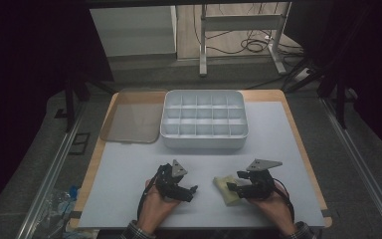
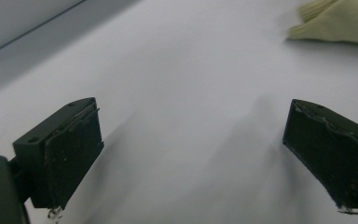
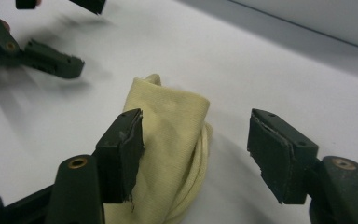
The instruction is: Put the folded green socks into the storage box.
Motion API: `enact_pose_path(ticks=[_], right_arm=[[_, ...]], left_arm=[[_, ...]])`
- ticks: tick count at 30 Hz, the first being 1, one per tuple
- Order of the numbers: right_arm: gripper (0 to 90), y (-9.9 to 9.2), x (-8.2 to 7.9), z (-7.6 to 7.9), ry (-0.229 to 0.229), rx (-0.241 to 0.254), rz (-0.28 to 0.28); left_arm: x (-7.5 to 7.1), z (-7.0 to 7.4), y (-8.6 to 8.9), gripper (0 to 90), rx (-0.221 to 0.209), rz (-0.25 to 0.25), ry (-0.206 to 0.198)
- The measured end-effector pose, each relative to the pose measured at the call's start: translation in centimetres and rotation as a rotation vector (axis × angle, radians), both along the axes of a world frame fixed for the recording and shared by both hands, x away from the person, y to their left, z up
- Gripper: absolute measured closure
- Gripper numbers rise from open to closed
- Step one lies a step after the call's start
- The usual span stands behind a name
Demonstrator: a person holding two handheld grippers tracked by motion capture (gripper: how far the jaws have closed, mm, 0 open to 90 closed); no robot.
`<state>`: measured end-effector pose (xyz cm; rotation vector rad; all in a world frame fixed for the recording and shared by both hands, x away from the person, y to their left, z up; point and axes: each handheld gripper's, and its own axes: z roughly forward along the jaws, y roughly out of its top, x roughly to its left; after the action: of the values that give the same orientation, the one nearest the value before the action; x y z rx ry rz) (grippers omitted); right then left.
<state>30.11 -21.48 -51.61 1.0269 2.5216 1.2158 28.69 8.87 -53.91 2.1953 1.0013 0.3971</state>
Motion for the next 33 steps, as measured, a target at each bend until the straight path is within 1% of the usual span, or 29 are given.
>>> enact_pose_path(ticks=[4,6,8,10,11,15,20,22,25,28,29,30,31,33], right_arm=[[35.3,0.4,0.1,-0.3,0.007,-0.006,-0.001],[35.2,0.5,0.1,-0.4,0.004,-0.009,0.003],[35.2,0.7,0.2,-0.5,0.008,-0.015,0.004],[35.7,0.8,0.2,-0.7,0.016,-0.021,0.004],[35.8,0.9,0.2,-0.8,0.029,-0.022,0.004],[38.0,1.0,0.2,-1.0,0.065,-0.011,0.002],[38.6,1.2,0.2,-1.1,0.069,-0.015,-0.005],[41.3,1.3,0.1,-1.1,0.071,-0.016,-0.006],[47.8,1.3,0.2,-1.0,0.088,-0.011,-0.003],[54.3,1.4,0.3,-0.9,0.125,-0.01,0.008],[58.3,1.5,0.4,-0.8,0.133,-0.012,0.013],[63.0,1.5,0.4,-0.8,0.152,-0.002,0.032],[64.0,1.5,0.5,-0.9,0.166,0.01,0.038],[66.8,1.4,0.5,-1.0,0.176,0.021,0.049]], left_arm=[[0.2,-0.5,0.6,4.8,-0.005,0.018,0.012],[0.3,-0.7,0.6,4.8,-0.021,0.016,0.018],[0.3,-0.7,0.7,4.7,-0.025,0.016,0.019],[0.3,-0.8,0.7,4.6,-0.026,0.016,0.02],[0.4,-0.8,0.7,4.5,-0.027,0.017,0.021],[0.4,-0.8,0.7,4.3,-0.03,0.019,0.023],[0.4,-0.8,0.7,4.2,-0.031,0.019,0.024],[0.4,-0.8,0.7,4.2,-0.03,0.019,0.023],[0.4,-0.8,0.7,4.2,-0.028,0.017,0.023],[0.4,-0.8,0.7,4.1,-0.028,0.017,0.023],[0.4,-0.8,0.7,4.1,-0.028,0.017,0.022],[0.4,-0.8,0.7,4.1,-0.028,0.017,0.022],[0.4,-0.9,0.7,4.1,-0.028,0.017,0.022],[0.4,-0.9,0.7,4.1,-0.028,0.018,0.022]])
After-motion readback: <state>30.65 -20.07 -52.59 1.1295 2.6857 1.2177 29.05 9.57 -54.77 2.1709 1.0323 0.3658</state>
